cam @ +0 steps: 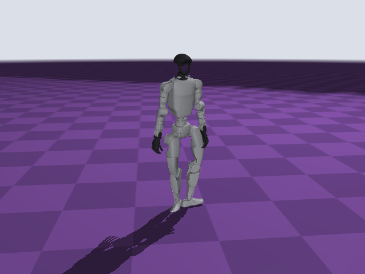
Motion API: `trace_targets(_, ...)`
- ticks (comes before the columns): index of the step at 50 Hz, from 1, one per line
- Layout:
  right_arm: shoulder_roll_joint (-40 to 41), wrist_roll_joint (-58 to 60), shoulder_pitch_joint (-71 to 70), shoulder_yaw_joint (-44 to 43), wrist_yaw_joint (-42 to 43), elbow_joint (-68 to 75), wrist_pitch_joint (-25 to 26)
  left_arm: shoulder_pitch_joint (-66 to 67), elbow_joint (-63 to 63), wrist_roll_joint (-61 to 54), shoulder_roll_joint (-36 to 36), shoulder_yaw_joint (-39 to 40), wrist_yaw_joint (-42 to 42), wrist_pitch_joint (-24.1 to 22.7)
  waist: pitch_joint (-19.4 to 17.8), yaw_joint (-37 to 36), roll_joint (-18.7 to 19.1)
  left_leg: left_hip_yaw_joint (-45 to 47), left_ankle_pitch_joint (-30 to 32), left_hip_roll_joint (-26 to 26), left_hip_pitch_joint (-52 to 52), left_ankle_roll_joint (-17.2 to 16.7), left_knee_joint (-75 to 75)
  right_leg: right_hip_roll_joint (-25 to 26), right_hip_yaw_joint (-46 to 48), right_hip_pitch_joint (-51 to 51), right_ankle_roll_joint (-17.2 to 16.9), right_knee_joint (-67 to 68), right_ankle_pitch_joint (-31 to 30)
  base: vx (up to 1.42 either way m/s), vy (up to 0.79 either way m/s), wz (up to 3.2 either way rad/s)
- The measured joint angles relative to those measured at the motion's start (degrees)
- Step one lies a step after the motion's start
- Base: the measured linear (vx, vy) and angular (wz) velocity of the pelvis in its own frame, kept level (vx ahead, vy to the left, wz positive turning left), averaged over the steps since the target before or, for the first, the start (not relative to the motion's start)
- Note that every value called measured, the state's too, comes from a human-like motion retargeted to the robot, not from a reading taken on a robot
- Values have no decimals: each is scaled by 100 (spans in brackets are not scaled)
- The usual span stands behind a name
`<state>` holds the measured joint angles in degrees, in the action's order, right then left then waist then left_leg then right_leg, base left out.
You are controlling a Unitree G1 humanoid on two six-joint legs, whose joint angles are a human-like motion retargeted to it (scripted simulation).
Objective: Upper body actions
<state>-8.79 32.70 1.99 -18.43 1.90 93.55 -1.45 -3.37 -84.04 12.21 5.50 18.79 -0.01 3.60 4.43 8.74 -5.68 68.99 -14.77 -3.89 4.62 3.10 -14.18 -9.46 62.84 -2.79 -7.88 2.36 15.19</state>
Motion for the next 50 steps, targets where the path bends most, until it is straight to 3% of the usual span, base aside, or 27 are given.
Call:
trace_targets(2,-1,28,76,-53,8,29,32,41,-19,-60,54,135,-18,28,55,-321,-61,194,80,166,-235,-138,261,40,359,-82,-89,-36,-13,14,27,213)
trace_targets(5,-2,108,158,-197,-26,-45,47,109,-55,-186,118,265,75,26,83,-749,78,113,555,307,-434,-748,843,333,799,-224,-224,-59,-32,16,23,187)
trace_targets(10,-58,141,143,-190,5,-230,18,330,-161,-262,146,547,139,85,158,-1107,22,-744,432,571,-33,-366,970,305,1263,-416,-391,-71,-249,20,26,139)
trace_targets(15,-1,151,-46,52,-185,-425,-78,638,-146,-118,162,981,140,129,72,-1626,-22,-937,291,679,-129,-350,1138,295,1343,-631,-338,48,-388,17,19,20)
trace_targets(18,103,271,-70,108,-138,-502,-175,887,-247,-125,123,1155,121,201,118,-1635,42,-1342,215,640,-97,-278,1144,232,857,-760,-112,344,-769,29,20,71)
trace_targets(23,151,301,41,258,-118,-497,-249,934,-710,-113,140,1235,-14,490,131,-798,652,-2318,239,191,-47,-83,1099,156,-2,-694,694,1744,-1735,23,9,202)
trace_targets(26,150,112,5,271,-118,-374,-228,770,-738,135,160,1192,-412,739,-109,-560,808,-2889,266,38,-7,5,1028,-46,-1273,-88,388,2982,-1618,10,1,155)
trace_targets(28,163,15,-8,263,-137,-318,-224,667,-663,350,178,1085,-791,816,-254,-572,751,-3087,295,74,-6,46,1032,233,-2499,425,91,3284,-1471,9,-2,88)
trace_targets(30,179,-30,-17,271,-128,-300,-217,592,-580,524,194,997,-1050,833,-324,-627,694,-3188,319,105,10,64,1049,466,-3208,749,19,3322,-1365,6,-5,70)
trace_targets(35,208,47,-1,352,10,-366,-191,435,-345,751,188,670,-1319,729,-420,-280,594,-3925,410,298,113,113,1081,638,-4200,1273,340,2328,-953,7,-8,127)
trace_targets(40,222,-16,-40,352,46,-308,-149,296,-236,789,156,445,-1123,552,-615,-134,312,-4463,475,746,-170,161,1237,877,-6058,1371,586,842,-829,13,-9,114)
trace_targets(42,218,-33,4,334,85,-281,-147,310,-193,780,125,371,-1055,493,-653,-63,261,-4721,503,898,-358,172,1318,855,-6127,1216,733,354,-1298,20,-8,119)
trace_targets(43,210,-24,8,329,94,-250,-143,311,-184,790,122,358,-1056,472,-611,-98,222,-4712,500,951,-429,152,1358,789,-6280,1105,550,338,-1222,23,-6,70)
trace_targets(45,195,34,16,263,47,-193,-84,318,-200,872,97,333,-1079,467,-468,-324,249,-4760,471,919,-410,112,1329,482,-4363,973,577,312,-1173,22,-6,20)
trace_targets(47,190,94,3,198,-7,-214,-55,329,-238,844,18,332,-954,444,-372,-632,277,-4729,401,870,-377,73,1259,526,-4788,895,516,147,-1211,13,-10,-1)
trace_targets(50,213,150,-64,313,-8,-344,-134,406,-265,617,1,339,-842,263,-388,-707,325,-4826,319,802,-495,36,1217,571,-4633,719,526,8,-1238,10,-11,29)
